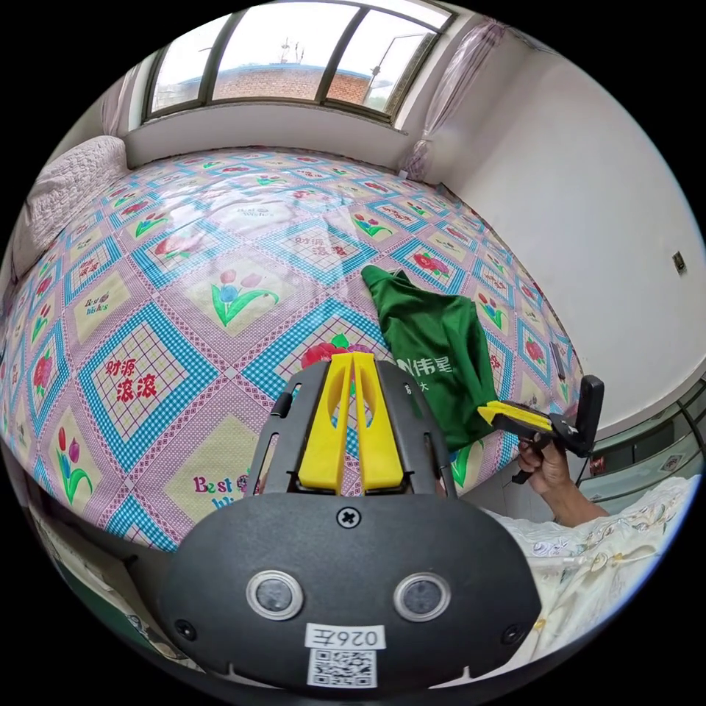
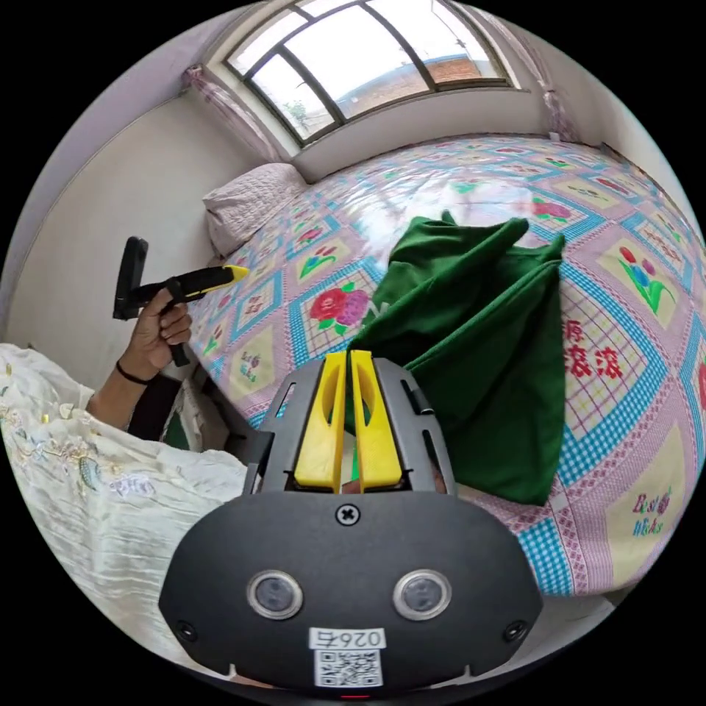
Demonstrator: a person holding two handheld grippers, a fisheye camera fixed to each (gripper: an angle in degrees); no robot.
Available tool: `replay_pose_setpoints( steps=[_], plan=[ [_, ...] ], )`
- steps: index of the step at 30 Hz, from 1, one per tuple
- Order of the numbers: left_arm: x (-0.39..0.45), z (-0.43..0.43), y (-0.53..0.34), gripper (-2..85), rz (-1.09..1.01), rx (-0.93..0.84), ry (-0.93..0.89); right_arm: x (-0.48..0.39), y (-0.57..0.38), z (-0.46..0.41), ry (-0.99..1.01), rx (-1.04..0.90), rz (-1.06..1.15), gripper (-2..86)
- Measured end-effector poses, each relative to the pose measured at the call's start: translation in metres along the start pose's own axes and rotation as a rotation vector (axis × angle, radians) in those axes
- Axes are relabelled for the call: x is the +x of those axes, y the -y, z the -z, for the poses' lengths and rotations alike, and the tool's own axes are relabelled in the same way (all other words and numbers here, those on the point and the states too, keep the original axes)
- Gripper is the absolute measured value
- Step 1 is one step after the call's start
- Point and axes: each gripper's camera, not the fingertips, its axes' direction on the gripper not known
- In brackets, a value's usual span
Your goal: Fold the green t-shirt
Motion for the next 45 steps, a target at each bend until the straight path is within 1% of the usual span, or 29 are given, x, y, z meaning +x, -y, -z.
replay_pose_setpoints(
  steps=[2, 3, 5, 7, 8, 10, 12, 14, 15, 16, 17, 18, 19, 20, 22, 26, 31, 33, 35, 36, 38, 40, 41, 45],
  plan=[
    [-0.004, 0.001, 0.007, -1.0, 0.008, 0.016, 0.008, -0.034, 0.018, -0.032, 0.152, -0.075, 0.131, -1.4],
    [-0.006, 0.001, 0.010, -1.0, 0.010, 0.020, 0.009, -0.044, 0.021, -0.042, 0.194, -0.108, 0.175, -1.2],
    [-0.011, 0.000, 0.018, -0.9, 0.020, 0.030, 0.022, -0.081, 0.029, -0.084, 0.346, -0.273, 0.322, -0.4],
    [-0.016, -0.001, 0.025, -0.8, 0.027, 0.036, 0.030, -0.102, 0.028, -0.105, 0.383, -0.366, 0.419, 1.4],
    [-0.020, -0.002, 0.030, -0.6, 0.031, 0.036, 0.025, -0.111, 0.026, -0.112, 0.357, -0.397, 0.467, 2.9],
    [-0.026, -0.007, 0.038, -0.1, 0.034, 0.030, 0.006, -0.113, 0.026, -0.109, 0.312, -0.402, 0.521, 4.9],
    [-0.029, -0.013, 0.049, 1.9, 0.028, 0.014, -0.011, -0.099, 0.033, -0.092, 0.307, -0.354, 0.493, 6.0],
    [-0.027, -0.026, 0.067, 6.9, 0.008, -0.009, -0.048, -0.061, 0.048, -0.057, 0.328, -0.235, 0.394, 6.3],
    [-0.025, -0.030, 0.072, 8.0, -0.002, -0.017, -0.060, -0.049, 0.052, -0.046, 0.330, -0.195, 0.358, 6.4],
    [-0.019, -0.041, 0.083, 10.1, -0.029, -0.042, -0.083, -0.023, 0.060, -0.026, 0.328, -0.109, 0.286, 6.3],
    [-0.011, -0.053, 0.093, 11.7, -0.064, -0.073, -0.096, 0.006, 0.070, -0.011, 0.298, -0.042, 0.200, 6.4],
    [-0.006, -0.060, 0.098, 12.4, -0.083, -0.090, -0.100, 0.020, 0.075, -0.005, 0.277, -0.012, 0.163, 6.4],
    [0.006, -0.073, 0.106, 13.4, -0.120, -0.114, -0.110, 0.046, 0.084, 0.004, 0.215, 0.041, 0.112, 6.5],
    [0.017, -0.086, 0.114, 14.1, -0.155, -0.135, -0.121, 0.071, 0.095, 0.008, 0.116, 0.065, 0.065, 6.5],
    [0.034, -0.104, 0.125, 15.7, -0.196, -0.170, -0.119, 0.105, 0.113, 0.006, 0.019, 0.078, 0.013, 6.4],
    [0.066, -0.139, 0.143, 17.6, -0.271, -0.232, -0.085, 0.154, 0.153, -0.019, -0.083, 0.041, -0.042, 6.3],
    [0.075, -0.177, 0.157, 17.3, -0.316, -0.347, 0.005, 0.175, 0.191, -0.072, -0.140, -0.076, 0.000, 7.8],
    [0.072, -0.189, 0.160, 15.2, -0.308, -0.390, 0.018, 0.176, 0.200, -0.093, -0.154, -0.123, 0.029, 8.2],
    [0.067, -0.198, 0.163, 8.2, -0.303, -0.425, 0.053, 0.175, 0.208, -0.120, -0.186, -0.182, 0.067, 8.1],
    [0.066, -0.200, 0.164, 6.3, -0.305, -0.431, 0.062, 0.175, 0.210, -0.126, -0.192, -0.194, 0.074, 8.1],
    [0.059, -0.202, 0.163, 1.7, -0.308, -0.432, 0.028, 0.177, 0.213, -0.148, -0.195, -0.243, 0.080, 7.5],
    [0.051, -0.203, 0.161, 0.6, -0.284, -0.430, -0.016, 0.178, 0.211, -0.158, -0.204, -0.260, 0.076, 5.6],
    [0.045, -0.202, 0.159, 0.2, -0.264, -0.426, -0.036, 0.176, 0.208, -0.158, -0.213, -0.246, 0.085, 3.3],
    [0.026, -0.190, 0.154, -0.4, -0.205, -0.375, -0.063, 0.173, 0.196, -0.151, -0.160, -0.212, 0.070, -0.7]
  ],
)
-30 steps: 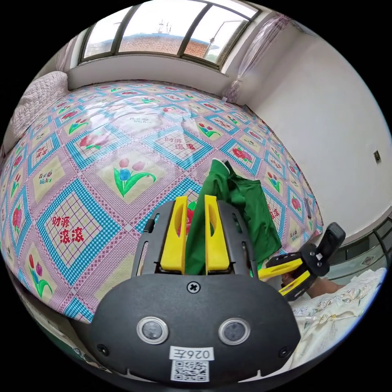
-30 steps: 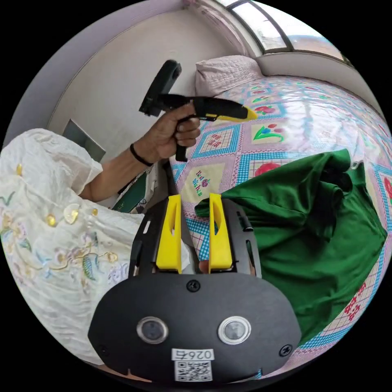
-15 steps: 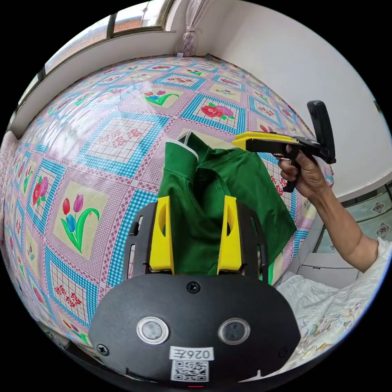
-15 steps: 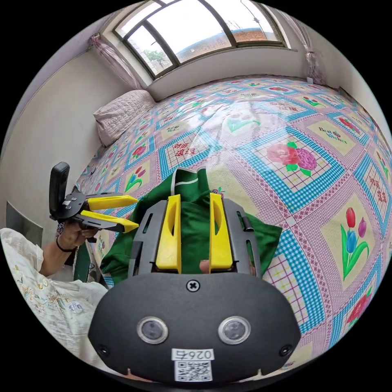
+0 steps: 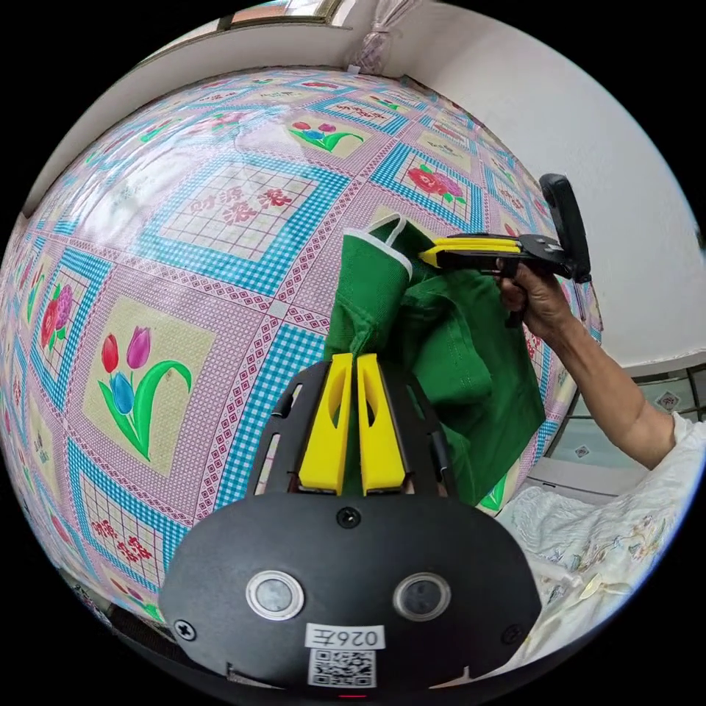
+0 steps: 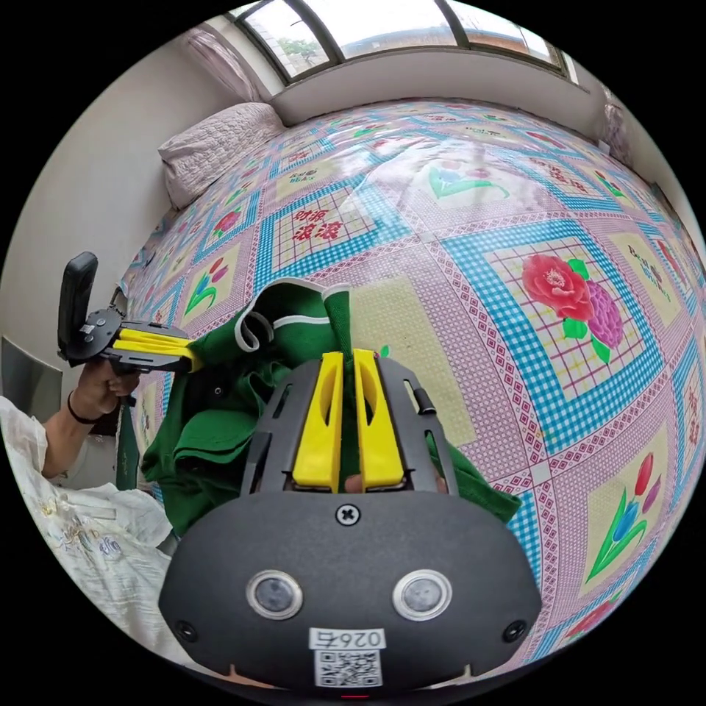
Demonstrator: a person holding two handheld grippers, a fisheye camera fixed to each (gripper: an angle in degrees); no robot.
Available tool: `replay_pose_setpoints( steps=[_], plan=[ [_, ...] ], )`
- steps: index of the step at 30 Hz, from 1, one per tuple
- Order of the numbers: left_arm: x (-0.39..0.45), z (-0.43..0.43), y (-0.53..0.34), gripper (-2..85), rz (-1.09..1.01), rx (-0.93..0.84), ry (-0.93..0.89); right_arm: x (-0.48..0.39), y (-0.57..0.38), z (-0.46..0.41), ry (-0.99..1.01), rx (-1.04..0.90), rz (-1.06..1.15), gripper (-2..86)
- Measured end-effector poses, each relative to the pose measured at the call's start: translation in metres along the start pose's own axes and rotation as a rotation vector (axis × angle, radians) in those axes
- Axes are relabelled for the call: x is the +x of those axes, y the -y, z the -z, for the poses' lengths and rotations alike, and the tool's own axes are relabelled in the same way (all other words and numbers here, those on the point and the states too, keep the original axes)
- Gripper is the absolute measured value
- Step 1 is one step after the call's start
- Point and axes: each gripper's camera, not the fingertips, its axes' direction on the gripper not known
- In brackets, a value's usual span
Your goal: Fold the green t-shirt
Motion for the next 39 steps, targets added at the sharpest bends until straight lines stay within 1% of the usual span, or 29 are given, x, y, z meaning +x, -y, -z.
replay_pose_setpoints(
  steps=[4, 7, 9, 12, 14, 15, 16, 17, 18, 20, 21, 22, 23, 26, 28, 32, 36, 39],
  plan=[
    [-0.017, 0.045, -0.027, -0.6, 0.038, 0.132, -0.048, -0.024, -0.027, 0.039, 0.013, 0.125, -0.010, -1.2],
    [-0.014, 0.091, -0.051, -0.6, 0.005, 0.241, -0.104, -0.052, -0.050, 0.085, 0.014, 0.247, 0.006, -1.3],
    [-0.002, 0.120, -0.066, -0.7, -0.031, 0.316, -0.101, -0.076, -0.062, 0.120, 0.014, 0.336, 0.031, -1.3],
    [0.035, 0.176, -0.090, -0.7, -0.128, 0.451, -0.022, -0.129, -0.080, 0.188, -0.056, 0.481, 0.102, -1.3],
    [0.074, 0.231, -0.113, -0.7, -0.242, 0.583, 0.049, -0.180, -0.102, 0.255, -0.152, 0.653, 0.183, -1.4],
    [0.084, 0.245, -0.120, -0.7, -0.270, 0.614, 0.071, -0.193, -0.108, 0.270, -0.182, 0.692, 0.211, -1.4],
    [0.104, 0.271, -0.132, -0.7, -0.323, 0.668, 0.121, -0.219, -0.115, 0.294, -0.262, 0.737, 0.265, -1.4],
    [0.124, 0.296, -0.144, -0.6, -0.378, 0.713, 0.163, -0.240, -0.114, 0.311, -0.347, 0.736, 0.293, -1.4],
    [0.134, 0.307, -0.150, -0.6, -0.401, 0.733, 0.182, -0.249, -0.115, 0.321, -0.373, 0.739, 0.298, -1.4],
    [0.171, 0.348, -0.178, -0.6, -0.456, 0.829, 0.284, -0.290, -0.134, 0.366, -0.424, 0.852, 0.332, -1.4],
    [0.179, 0.358, -0.186, -0.6, -0.468, 0.854, 0.296, -0.301, -0.141, 0.377, -0.439, 0.886, 0.343, -1.4],
    [0.194, 0.377, -0.201, -0.7, -0.489, 0.902, 0.304, -0.324, -0.158, 0.399, -0.478, 0.965, 0.372, -1.4],
    [0.208, 0.395, -0.217, -0.7, -0.515, 0.945, 0.310, -0.349, -0.175, 0.416, -0.542, 1.027, 0.402, -1.4],
    [0.244, 0.430, -0.251, -0.7, -0.566, 1.011, 0.371, -0.404, -0.205, 0.451, -0.685, 1.128, 0.460, -1.5],
    [0.263, 0.445, -0.265, -0.7, -0.597, 1.015, 0.399, -0.427, -0.218, 0.469, -0.739, 1.160, 0.475, -1.5],
    [0.295, 0.477, -0.286, -0.6, -0.654, 1.056, 0.408, -0.461, -0.238, 0.507, -0.783, 1.211, 0.492, -1.5],
    [0.307, 0.501, -0.281, -0.7, -0.693, 1.060, 0.351, -0.481, -0.242, 0.525, -0.858, 1.258, 0.498, -1.5],
    [0.303, 0.502, -0.246, -0.6, -0.691, 1.007, 0.284, -0.475, -0.217, 0.528, -0.904, 1.205, 0.477, -1.5]
  ],
)
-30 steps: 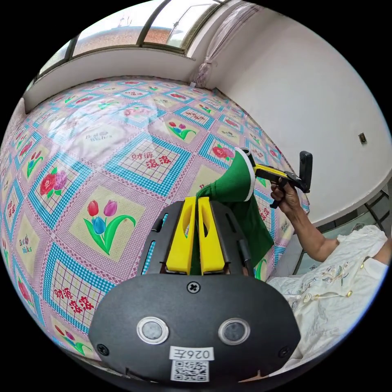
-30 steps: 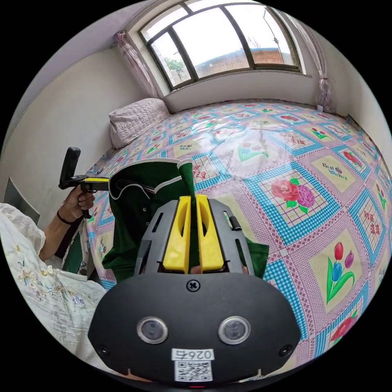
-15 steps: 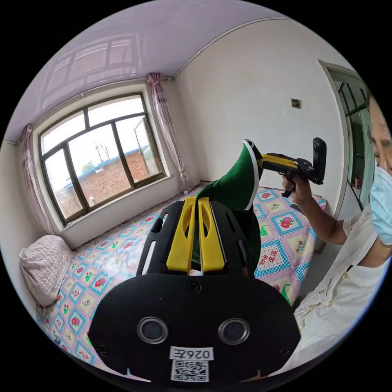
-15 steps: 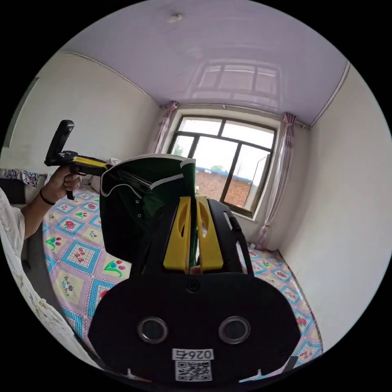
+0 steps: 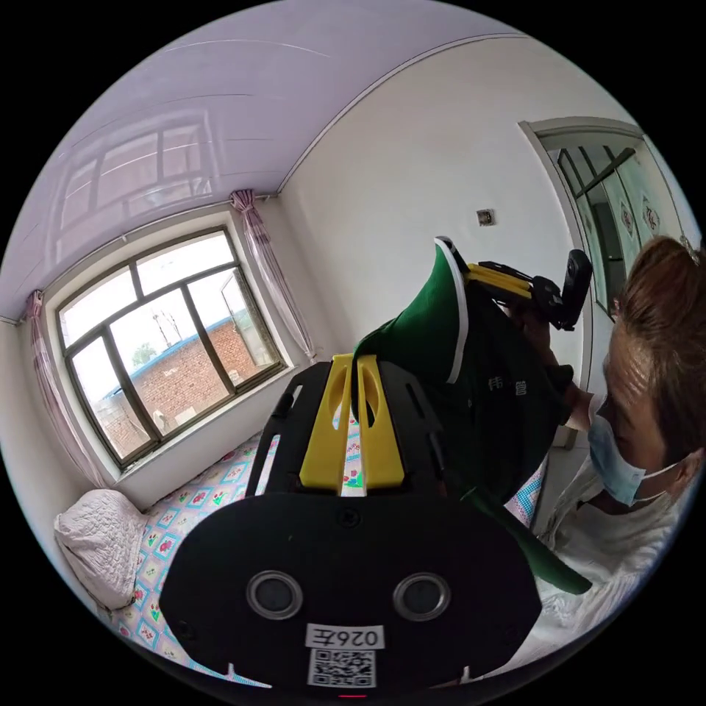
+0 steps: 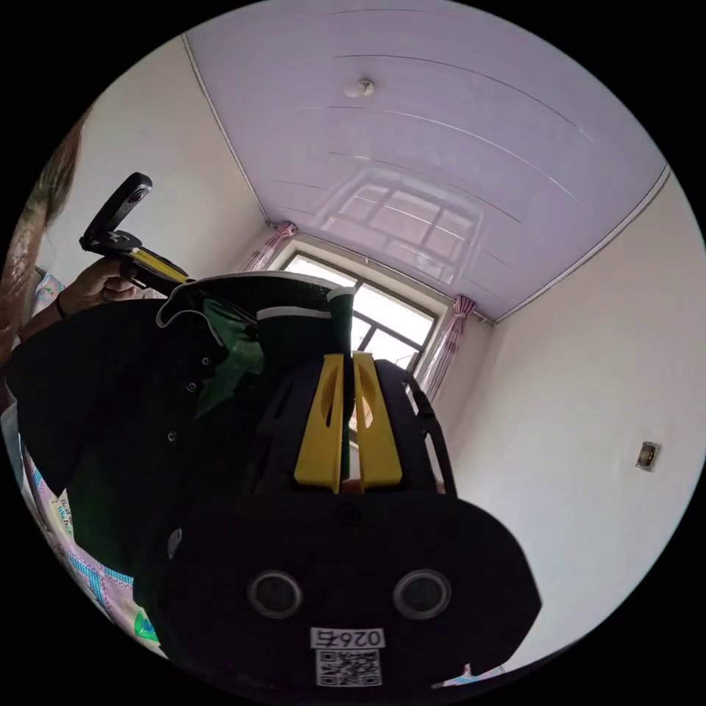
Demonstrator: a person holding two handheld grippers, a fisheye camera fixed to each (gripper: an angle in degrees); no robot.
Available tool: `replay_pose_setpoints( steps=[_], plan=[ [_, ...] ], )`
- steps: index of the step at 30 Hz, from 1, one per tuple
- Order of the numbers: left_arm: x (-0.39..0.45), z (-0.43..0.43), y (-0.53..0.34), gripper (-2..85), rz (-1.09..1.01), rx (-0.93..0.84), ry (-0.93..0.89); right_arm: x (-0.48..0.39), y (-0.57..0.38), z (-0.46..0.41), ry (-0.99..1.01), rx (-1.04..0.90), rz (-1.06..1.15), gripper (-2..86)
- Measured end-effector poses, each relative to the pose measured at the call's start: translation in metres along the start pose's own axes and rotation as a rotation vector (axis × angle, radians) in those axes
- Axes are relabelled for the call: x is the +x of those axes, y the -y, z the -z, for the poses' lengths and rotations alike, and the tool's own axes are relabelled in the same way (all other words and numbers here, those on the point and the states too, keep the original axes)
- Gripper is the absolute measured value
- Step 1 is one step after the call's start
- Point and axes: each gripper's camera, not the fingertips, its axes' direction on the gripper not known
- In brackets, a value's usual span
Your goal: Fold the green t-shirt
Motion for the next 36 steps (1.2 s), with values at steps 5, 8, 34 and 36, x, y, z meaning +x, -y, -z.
replay_pose_setpoints(
  steps=[5, 8, 34, 36],
  plan=[
    [-0.041, -0.149, -0.040, -0.5, 0.131, -0.218, -0.128, -0.009, -0.069, -0.129, 0.094, -0.279, 0.005, -1.4],
    [-0.059, -0.260, -0.094, -0.5, 0.247, -0.355, -0.176, -0.028, -0.144, -0.226, 0.141, -0.459, -0.015, -1.3],
    [-0.018, -0.559, -0.411, 5.4, 0.476, -0.987, -0.112, -0.098, -0.620, -0.454, 0.267, -1.202, -0.476, 2.3],
    [-0.015, -0.571, -0.412, 1.0, 0.409, -1.012, -0.114, -0.107, -0.626, -0.456, 0.217, -1.255, -0.387, 0.4]
  ],
)
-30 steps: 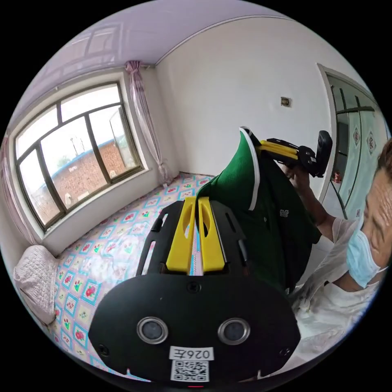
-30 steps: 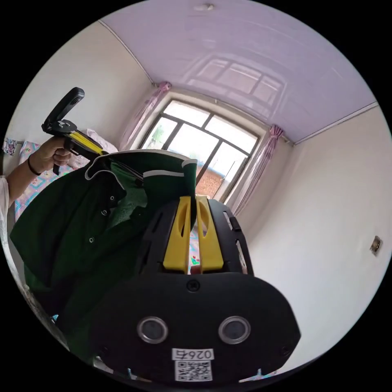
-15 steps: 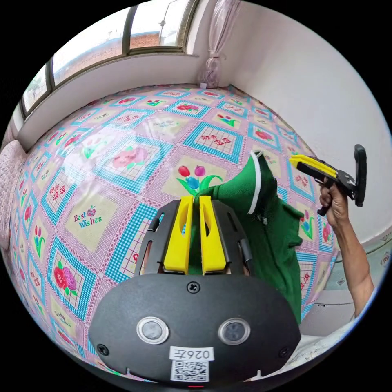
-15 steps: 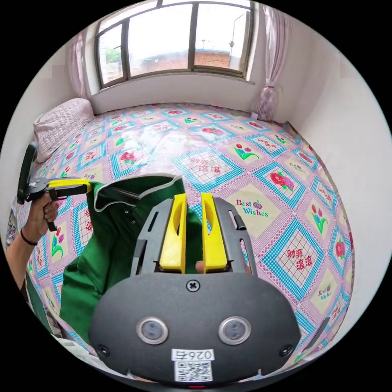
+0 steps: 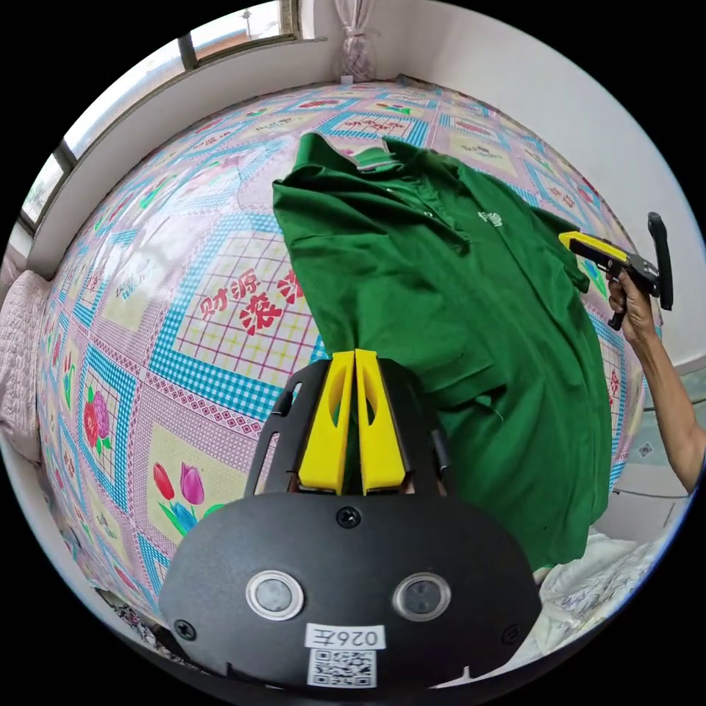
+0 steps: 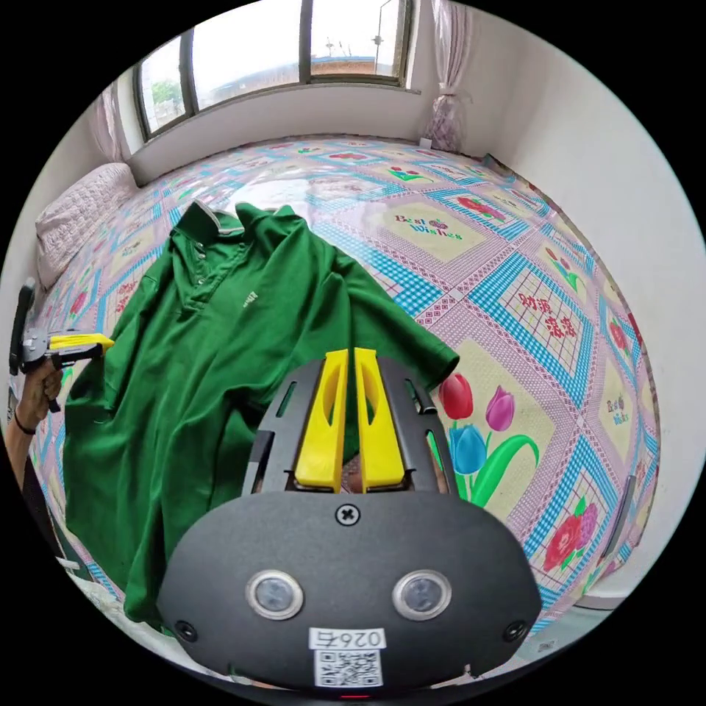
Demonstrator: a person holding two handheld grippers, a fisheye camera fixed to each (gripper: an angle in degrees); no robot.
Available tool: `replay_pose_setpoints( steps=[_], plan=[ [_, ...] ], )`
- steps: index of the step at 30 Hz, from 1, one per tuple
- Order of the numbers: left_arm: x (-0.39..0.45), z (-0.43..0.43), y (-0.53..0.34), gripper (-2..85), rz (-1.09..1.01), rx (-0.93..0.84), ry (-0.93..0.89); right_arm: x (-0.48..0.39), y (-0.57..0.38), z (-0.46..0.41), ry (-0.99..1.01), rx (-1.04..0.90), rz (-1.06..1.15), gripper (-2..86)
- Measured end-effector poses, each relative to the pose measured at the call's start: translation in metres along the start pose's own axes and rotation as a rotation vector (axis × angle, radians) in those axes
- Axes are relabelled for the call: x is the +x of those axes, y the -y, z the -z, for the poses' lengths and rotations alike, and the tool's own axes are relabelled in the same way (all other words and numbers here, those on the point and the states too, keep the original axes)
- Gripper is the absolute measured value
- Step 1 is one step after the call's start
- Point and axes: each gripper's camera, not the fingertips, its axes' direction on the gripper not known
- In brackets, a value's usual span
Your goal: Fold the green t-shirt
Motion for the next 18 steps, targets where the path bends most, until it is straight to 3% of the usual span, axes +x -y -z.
replay_pose_setpoints(
  steps=[2, 5, 6, 8, 12, 18],
  plan=[
    [-0.015, 0.001, 0.009, -0.1, -0.035, -0.056, 0.112, 0.013, -0.001, -0.013, -0.168, -0.073, 0.017, -0.5],
    [-0.081, 0.000, 0.004, -0.5, 0.105, -0.172, 0.430, 0.069, -0.006, -0.008, -0.183, -0.109, -0.098, -0.8],
    [-0.099, 0.002, 0.000, -0.5, 0.158, -0.195, 0.442, 0.081, -0.008, -0.003, -0.188, -0.111, -0.135, -0.9],
    [-0.157, 0.037, -0.028, -0.7, 0.348, -0.127, 0.287, 0.114, -0.022, 0.035, -0.173, -0.023, -0.253, -0.9],
    [-0.170, 0.103, -0.074, -0.9, 0.459, 0.123, 0.092, 0.121, -0.055, 0.110, -0.024, 0.186, -0.340, -0.9],
    [-0.105, 0.204, -0.119, -1.0, 0.433, 0.428, -0.273, 0.093, -0.120, 0.246, 0.667, 0.675, -0.354, -0.9]
  ],
)
